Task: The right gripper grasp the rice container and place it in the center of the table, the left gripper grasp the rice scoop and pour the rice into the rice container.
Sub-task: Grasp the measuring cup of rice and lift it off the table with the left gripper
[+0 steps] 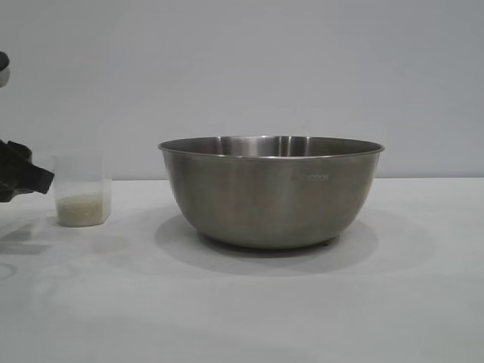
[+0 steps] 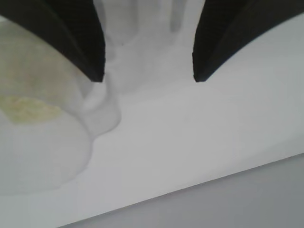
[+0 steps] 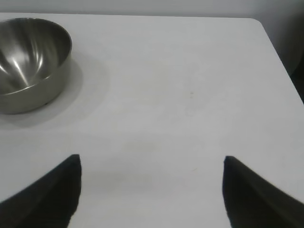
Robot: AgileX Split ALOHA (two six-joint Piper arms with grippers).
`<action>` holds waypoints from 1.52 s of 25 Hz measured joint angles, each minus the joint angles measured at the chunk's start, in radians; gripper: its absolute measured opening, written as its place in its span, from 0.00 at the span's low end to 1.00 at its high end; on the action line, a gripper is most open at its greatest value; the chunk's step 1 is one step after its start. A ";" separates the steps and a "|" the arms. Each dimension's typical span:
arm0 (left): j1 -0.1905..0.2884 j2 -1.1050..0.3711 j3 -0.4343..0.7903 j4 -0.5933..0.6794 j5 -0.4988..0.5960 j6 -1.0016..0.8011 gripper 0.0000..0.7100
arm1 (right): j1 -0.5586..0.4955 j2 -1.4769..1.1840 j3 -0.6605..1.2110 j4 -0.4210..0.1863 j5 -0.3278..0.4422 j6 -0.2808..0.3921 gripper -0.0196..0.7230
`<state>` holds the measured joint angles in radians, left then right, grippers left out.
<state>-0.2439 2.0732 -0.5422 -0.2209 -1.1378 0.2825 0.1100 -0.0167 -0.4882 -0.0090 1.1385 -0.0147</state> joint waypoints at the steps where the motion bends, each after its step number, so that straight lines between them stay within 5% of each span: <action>1: 0.001 0.002 -0.004 0.002 0.000 0.000 0.48 | 0.000 0.000 0.000 0.000 0.000 0.000 0.78; 12: 0.001 0.040 -0.108 0.009 0.002 0.000 0.48 | 0.000 0.000 0.000 0.000 0.000 0.000 0.78; 16: 0.001 0.040 -0.123 0.060 0.002 0.012 0.15 | 0.000 0.000 0.000 0.000 0.000 0.000 0.78; 19: 0.001 0.040 -0.125 0.082 0.002 0.019 0.00 | 0.000 0.000 0.000 0.000 0.000 0.000 0.78; 30: 0.001 -0.009 -0.125 0.086 0.008 0.025 0.00 | 0.000 0.000 0.000 0.000 0.000 0.000 0.78; 38: 0.001 -0.176 -0.125 0.264 0.008 0.031 0.00 | 0.000 0.000 0.000 0.000 0.000 0.000 0.78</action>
<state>-0.2433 1.8971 -0.6676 0.0433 -1.1300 0.3131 0.1100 -0.0167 -0.4882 -0.0090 1.1385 -0.0147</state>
